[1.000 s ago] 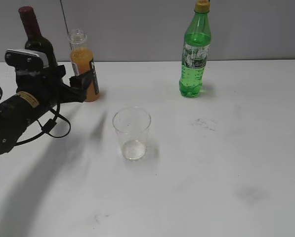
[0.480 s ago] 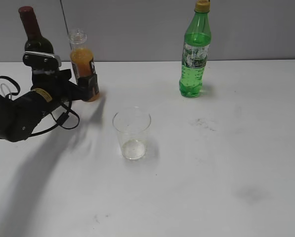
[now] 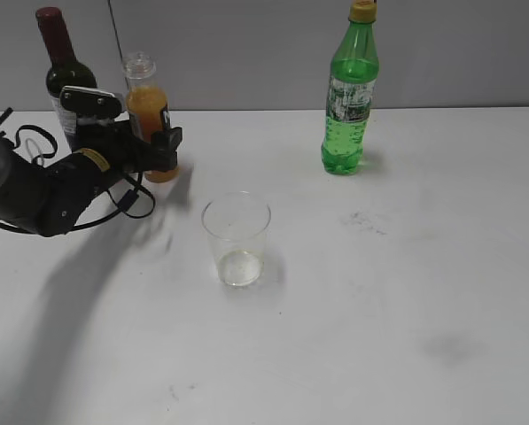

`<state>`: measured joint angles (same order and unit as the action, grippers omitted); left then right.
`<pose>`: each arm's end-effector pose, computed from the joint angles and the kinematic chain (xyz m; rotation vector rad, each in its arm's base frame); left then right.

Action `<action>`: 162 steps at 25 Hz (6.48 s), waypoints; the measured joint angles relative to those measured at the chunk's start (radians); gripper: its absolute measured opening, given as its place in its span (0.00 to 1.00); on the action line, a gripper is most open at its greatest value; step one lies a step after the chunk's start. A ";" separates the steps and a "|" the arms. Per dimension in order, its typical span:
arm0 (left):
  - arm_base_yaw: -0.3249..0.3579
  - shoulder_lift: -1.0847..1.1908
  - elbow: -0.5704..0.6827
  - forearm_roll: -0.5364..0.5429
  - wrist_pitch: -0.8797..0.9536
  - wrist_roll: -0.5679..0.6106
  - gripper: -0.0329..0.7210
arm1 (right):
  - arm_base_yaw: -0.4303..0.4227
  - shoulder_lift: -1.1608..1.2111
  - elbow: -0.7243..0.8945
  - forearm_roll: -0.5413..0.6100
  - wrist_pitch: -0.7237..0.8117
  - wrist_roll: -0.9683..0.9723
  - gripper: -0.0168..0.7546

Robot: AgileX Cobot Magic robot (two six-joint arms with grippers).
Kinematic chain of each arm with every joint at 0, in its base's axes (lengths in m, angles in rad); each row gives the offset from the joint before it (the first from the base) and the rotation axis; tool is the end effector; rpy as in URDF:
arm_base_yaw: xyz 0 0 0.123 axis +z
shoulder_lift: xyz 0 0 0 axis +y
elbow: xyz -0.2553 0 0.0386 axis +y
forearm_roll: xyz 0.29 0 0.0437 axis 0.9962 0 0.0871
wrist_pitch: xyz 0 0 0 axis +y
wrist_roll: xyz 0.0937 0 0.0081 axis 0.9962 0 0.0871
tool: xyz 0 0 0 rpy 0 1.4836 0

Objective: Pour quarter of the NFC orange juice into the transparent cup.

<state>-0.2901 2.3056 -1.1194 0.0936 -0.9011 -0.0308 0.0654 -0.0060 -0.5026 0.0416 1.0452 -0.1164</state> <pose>0.4206 -0.1328 0.0154 0.3335 1.7458 -0.2548 0.0608 0.0074 0.2986 -0.1851 2.0111 0.0172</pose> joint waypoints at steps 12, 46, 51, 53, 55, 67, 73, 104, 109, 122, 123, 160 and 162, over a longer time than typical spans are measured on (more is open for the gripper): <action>0.000 0.001 0.007 0.002 -0.017 -0.002 0.67 | 0.000 0.000 0.000 0.000 0.000 0.000 0.65; -0.191 -0.425 0.491 -0.242 0.010 1.013 0.67 | 0.000 0.000 0.000 0.000 -0.001 0.000 0.65; -0.227 -0.425 0.491 -0.354 0.000 1.235 0.67 | 0.000 0.000 0.000 0.000 -0.001 0.001 0.65; -0.232 -0.425 0.491 -0.367 0.000 1.269 0.67 | 0.000 0.000 0.000 0.000 -0.001 0.001 0.65; -0.241 -0.425 0.491 -0.374 0.000 1.305 0.67 | 0.000 0.000 0.000 0.000 -0.001 0.001 0.65; -0.250 -0.426 0.491 -0.383 -0.060 1.516 0.67 | 0.000 0.000 0.000 0.000 -0.001 0.000 0.65; -0.263 -0.426 0.491 -0.384 -0.060 1.591 0.67 | 0.000 0.000 0.000 0.000 -0.002 0.001 0.64; -0.278 -0.427 0.491 -0.438 -0.082 1.574 0.67 | 0.000 0.000 0.000 0.000 -0.002 0.002 0.64; -0.278 -0.427 0.491 -0.427 -0.062 1.206 0.67 | 0.000 0.000 0.000 0.000 -0.002 0.000 0.64; -0.183 -0.421 0.473 -0.213 -0.121 0.405 0.67 | 0.000 0.000 0.000 0.000 -0.002 0.000 0.64; -0.172 -0.413 0.462 -0.196 -0.128 0.387 0.67 | 0.000 0.000 0.000 0.000 -0.002 0.000 0.64; -0.101 0.008 0.082 -0.157 -0.172 0.139 0.68 | 0.000 0.000 0.000 0.000 -0.002 0.001 0.64; -0.101 0.008 0.082 -0.157 -0.182 0.136 0.78 | 0.000 0.000 0.000 0.000 -0.002 0.001 0.64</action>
<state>-0.3911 2.3140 -1.0375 -0.0633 -1.0835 0.1047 0.0654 -0.0060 -0.5026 0.0416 1.0432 -0.1157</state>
